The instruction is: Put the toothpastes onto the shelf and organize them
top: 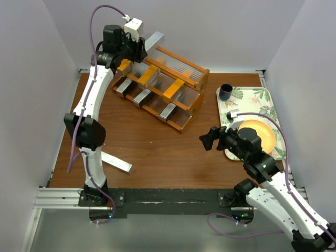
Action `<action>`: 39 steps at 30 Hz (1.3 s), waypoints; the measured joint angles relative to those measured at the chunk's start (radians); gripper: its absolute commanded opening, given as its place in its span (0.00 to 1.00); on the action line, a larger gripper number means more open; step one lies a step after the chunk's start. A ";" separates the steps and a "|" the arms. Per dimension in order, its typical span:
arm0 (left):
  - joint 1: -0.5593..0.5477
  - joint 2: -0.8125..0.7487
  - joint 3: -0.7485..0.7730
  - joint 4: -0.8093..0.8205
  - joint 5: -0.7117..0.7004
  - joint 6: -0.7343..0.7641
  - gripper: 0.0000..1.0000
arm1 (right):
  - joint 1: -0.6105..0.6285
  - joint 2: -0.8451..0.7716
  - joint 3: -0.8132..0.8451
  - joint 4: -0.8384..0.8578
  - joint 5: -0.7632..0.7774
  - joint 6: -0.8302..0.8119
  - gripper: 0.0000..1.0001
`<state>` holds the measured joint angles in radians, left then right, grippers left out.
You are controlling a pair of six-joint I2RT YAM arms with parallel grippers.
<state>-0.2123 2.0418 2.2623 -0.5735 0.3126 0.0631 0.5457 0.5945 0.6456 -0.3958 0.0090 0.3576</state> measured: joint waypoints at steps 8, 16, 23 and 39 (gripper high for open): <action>0.000 -0.013 -0.021 0.010 0.006 0.001 0.46 | 0.000 0.000 0.000 0.000 0.000 0.000 0.97; 0.000 -0.053 -0.069 0.009 0.025 0.001 0.46 | 0.000 -0.001 0.000 0.000 0.000 0.000 0.97; 0.000 -0.062 -0.084 0.011 0.045 0.001 0.53 | 0.000 -0.001 0.000 0.000 0.000 0.000 0.97; -0.005 -0.179 -0.205 0.074 0.016 -0.029 1.00 | 0.000 -0.002 0.000 0.000 0.000 -0.001 0.97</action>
<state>-0.2173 1.8633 2.0575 -0.4995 0.3283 0.0338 0.5457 0.5926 0.6456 -0.3954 0.0086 0.3569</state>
